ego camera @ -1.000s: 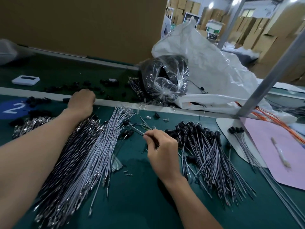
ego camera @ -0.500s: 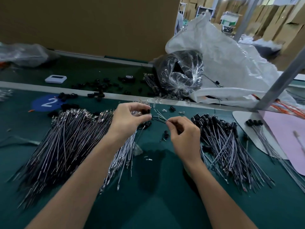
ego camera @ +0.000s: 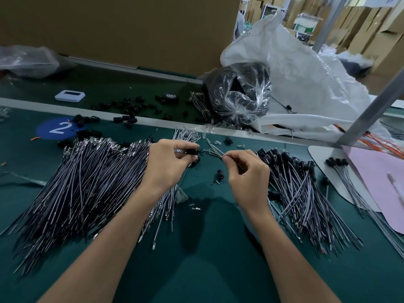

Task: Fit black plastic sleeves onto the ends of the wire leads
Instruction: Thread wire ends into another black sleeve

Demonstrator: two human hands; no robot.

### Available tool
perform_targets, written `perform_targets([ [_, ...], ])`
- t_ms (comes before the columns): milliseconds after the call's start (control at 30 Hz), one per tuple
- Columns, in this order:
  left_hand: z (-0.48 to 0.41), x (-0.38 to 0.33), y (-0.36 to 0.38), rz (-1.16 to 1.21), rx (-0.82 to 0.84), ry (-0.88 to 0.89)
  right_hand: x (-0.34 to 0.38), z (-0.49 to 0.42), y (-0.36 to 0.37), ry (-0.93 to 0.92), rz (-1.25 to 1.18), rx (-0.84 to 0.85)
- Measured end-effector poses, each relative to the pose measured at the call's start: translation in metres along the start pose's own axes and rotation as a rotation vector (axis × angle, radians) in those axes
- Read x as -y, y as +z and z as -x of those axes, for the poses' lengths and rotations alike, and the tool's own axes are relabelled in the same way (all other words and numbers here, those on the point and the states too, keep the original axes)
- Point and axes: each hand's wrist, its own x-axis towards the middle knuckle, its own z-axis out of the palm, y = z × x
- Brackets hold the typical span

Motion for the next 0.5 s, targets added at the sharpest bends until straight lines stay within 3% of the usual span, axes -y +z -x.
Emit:
perform_targets([
  [367,0.006,0.000,0.013,-0.055,0.085,0.035,0.002,0.004,0.002,-0.033,0.009,0.032],
  [500,0.004,-0.001,0.008,0.104,0.082,-0.028,-0.001,0.002,0.002,-0.014,0.030,0.002],
])
